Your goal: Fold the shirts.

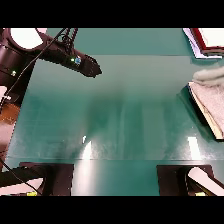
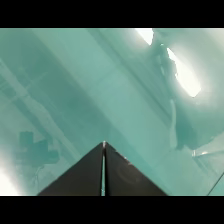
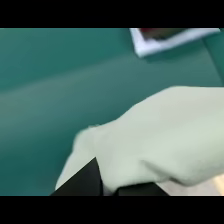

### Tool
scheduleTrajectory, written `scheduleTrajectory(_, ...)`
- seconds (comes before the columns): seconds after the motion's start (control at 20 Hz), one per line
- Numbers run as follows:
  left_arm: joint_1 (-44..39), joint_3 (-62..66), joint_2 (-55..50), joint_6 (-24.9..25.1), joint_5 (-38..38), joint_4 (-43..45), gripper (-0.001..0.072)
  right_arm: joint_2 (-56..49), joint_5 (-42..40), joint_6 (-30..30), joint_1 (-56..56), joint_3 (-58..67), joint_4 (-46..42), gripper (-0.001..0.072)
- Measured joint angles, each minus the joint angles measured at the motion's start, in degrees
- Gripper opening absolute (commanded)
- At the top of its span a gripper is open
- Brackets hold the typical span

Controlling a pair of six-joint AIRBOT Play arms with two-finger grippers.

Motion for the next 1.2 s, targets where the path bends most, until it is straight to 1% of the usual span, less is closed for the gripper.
scheduleTrajectory(0.1, 0.00, 0.00, 0.00, 0.15, -0.22, 0.00, 0.0024, 3.89, 1.14, 0.04, -1.16, -5.70, -7.50, 0.0021)
scheduleTrajectory(0.15, 0.00, 0.00, 0.00, 0.20, -0.22, 0.02, 0.0024, 5.64, 1.73, 0.50, -1.57, -8.44, -12.09, 0.0036)
scheduleTrajectory(0.2, 0.00, 0.00, 0.00, 0.28, -0.26, 0.09, 0.0024, 7.10, 2.19, 1.66, -1.81, -10.75, -16.41, 0.0180)
scheduleTrajectory(0.25, 0.00, 0.00, 0.00, 0.35, -0.33, 0.11, 0.0024, 8.59, 2.47, 2.93, -2.05, -13.05, -21.03, 0.0340)
scheduleTrajectory(0.3, 0.00, 0.00, 0.00, 0.37, -0.35, 0.11, 0.0024, 9.77, 2.75, 4.09, -2.19, -15.02, -25.11, 0.0417)
scheduleTrajectory(0.4, 0.00, 0.00, 0.00, 0.72, -0.35, 0.17, 0.0024, 11.58, 3.82, 6.58, -2.38, -18.47, -32.39, 0.0422)
scheduleTrajectory(0.45, 0.00, 0.00, 0.00, 1.03, -0.35, 0.20, 0.0024, 12.20, 4.31, 7.78, -2.43, -19.78, -35.39, 0.0490)
scheduleTrajectory(0.5, 0.00, 0.00, 0.00, 1.31, -0.35, 0.20, 0.0024, 12.59, 4.98, 9.09, -2.47, -20.85, -38.32, 0.0525)
scheduleTrajectory(0.65, 0.00, 0.00, 0.00, 1.70, -0.35, 0.24, 0.0024, 12.66, 6.91, 12.57, -2.51, -21.70, -44.89, 0.0525)
scheduleTrajectory(0.8, 0.00, 0.00, 0.00, 1.90, -0.35, 0.24, 0.0025, 11.47, 9.07, 15.26, -2.51, -19.43, -47.60, 0.0520)
scheduleTrajectory(0.85, 0.00, 0.00, 0.00, 1.92, -0.35, 0.24, 0.0024, 11.10, 9.60, 15.93, -2.51, -18.40, -47.32, 0.0483)
scheduleTrajectory(0.9, 0.00, 0.00, 0.00, 1.95, -0.33, 0.24, 0.0024, 10.91, 9.94, 16.50, -2.51, -17.38, -45.92, 0.0398)
scheduleTrajectory(0.95, 0.00, 0.00, 0.00, 1.99, -0.20, 0.22, 0.0024, 10.71, 10.19, 16.92, -2.51, -16.37, -43.01, 0.0339)
scheduleTrajectory(1.0, 0.00, 0.00, 0.00, 2.01, 0.31, 0.24, 0.0024, 10.56, 10.38, 17.20, -2.49, -15.58, -38.95, 0.0307)
scheduleTrajectory(1.2, 0.00, 0.00, 0.00, 2.05, 1.88, 0.39, 0.0024, 10.27, 8.50, 17.94, 0.85, -14.08, -23.15, 0.0305)
